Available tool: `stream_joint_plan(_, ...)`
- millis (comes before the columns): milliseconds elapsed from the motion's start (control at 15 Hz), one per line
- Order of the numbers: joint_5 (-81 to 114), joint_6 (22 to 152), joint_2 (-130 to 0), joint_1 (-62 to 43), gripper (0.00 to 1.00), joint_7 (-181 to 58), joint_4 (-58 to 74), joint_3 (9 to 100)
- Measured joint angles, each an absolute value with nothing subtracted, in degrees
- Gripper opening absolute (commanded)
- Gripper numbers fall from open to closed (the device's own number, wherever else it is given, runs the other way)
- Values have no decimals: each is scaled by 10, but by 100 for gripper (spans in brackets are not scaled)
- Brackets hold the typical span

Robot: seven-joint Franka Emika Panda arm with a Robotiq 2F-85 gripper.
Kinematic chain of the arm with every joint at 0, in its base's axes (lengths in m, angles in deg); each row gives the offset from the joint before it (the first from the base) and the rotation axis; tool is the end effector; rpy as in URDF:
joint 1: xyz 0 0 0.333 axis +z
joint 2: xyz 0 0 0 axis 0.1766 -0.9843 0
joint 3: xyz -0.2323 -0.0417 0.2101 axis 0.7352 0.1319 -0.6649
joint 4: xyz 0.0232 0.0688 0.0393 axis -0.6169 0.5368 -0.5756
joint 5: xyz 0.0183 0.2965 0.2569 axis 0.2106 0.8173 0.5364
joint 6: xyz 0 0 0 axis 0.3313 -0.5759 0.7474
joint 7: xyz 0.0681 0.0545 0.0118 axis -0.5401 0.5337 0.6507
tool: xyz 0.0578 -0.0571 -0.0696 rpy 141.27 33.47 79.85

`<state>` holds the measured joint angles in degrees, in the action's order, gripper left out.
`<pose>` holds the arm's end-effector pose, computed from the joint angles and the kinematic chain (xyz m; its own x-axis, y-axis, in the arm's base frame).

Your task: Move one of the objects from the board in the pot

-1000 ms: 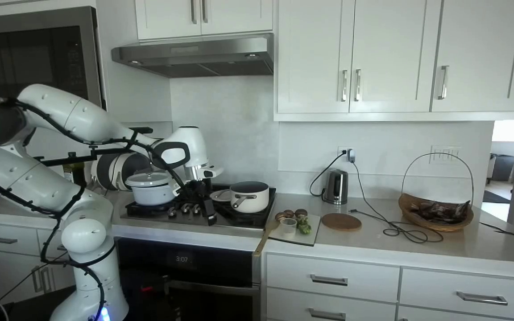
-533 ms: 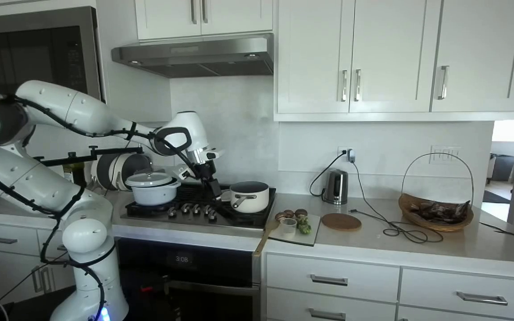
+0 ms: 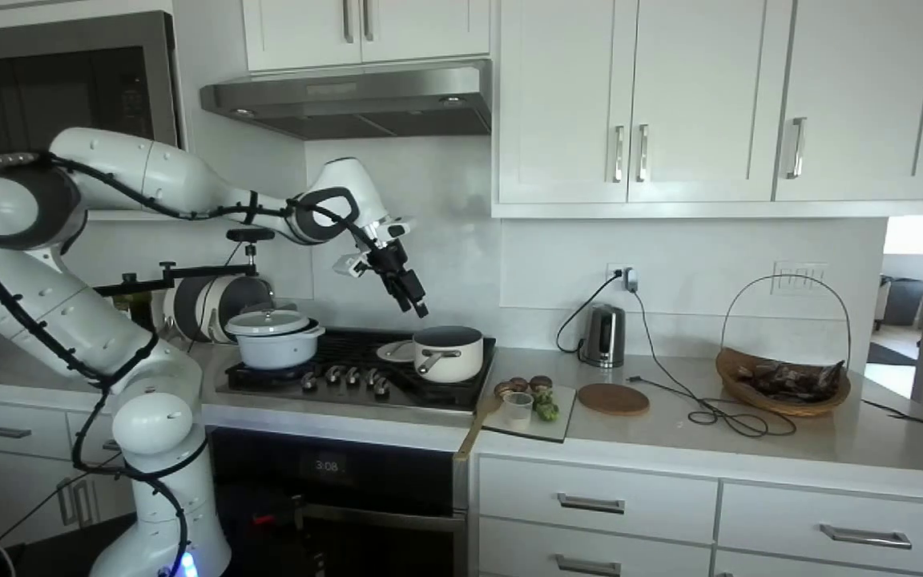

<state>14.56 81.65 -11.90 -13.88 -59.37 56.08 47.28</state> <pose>0.3967 -0.0030 0.5621 0.9048 0.0023 0.4259 -0.0413 -0.9948 0.0932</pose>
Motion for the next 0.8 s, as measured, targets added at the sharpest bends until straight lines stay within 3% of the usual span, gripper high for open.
stream_joint_plan(800, 52, 913, -423, -140, 100, -710, 329, 443)
